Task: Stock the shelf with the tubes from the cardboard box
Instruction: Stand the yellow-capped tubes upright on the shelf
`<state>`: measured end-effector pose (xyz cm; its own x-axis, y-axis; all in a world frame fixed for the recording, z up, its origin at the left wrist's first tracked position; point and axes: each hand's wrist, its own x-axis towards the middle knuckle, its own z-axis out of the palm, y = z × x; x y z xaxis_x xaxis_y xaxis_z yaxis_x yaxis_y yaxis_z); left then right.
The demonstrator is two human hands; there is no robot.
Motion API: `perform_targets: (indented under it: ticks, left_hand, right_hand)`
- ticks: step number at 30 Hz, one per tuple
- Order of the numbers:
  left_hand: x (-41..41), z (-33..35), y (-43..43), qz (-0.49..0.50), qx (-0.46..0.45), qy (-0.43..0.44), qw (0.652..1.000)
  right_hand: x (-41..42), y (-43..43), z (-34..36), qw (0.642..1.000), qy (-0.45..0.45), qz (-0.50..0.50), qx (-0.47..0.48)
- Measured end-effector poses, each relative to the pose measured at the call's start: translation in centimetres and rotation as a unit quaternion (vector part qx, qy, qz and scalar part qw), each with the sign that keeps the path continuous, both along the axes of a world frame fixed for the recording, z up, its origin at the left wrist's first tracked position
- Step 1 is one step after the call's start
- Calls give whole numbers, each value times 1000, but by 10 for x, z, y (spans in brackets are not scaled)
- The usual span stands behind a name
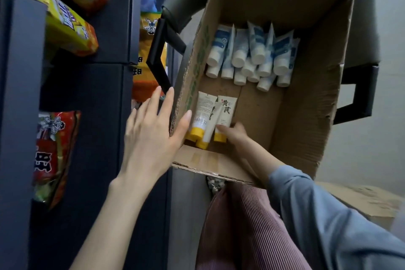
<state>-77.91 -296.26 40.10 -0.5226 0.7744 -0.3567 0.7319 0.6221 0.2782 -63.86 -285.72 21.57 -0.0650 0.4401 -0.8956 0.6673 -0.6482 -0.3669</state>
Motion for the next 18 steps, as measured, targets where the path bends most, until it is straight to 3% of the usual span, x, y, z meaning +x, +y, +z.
perform_targets:
  ticks: [8,14,18]
  left_hand:
    - [3,8,9,49,89,-20,995]
    - [11,9,18,41,69,-56,995]
    - [22,6,19,49,76,-138,986]
  right_hand:
    - [14,21,20,997,54,-45,-21]
    - [28,21,81,972,213,-98,-3]
    - [34,8,123,960,273,-51,32]
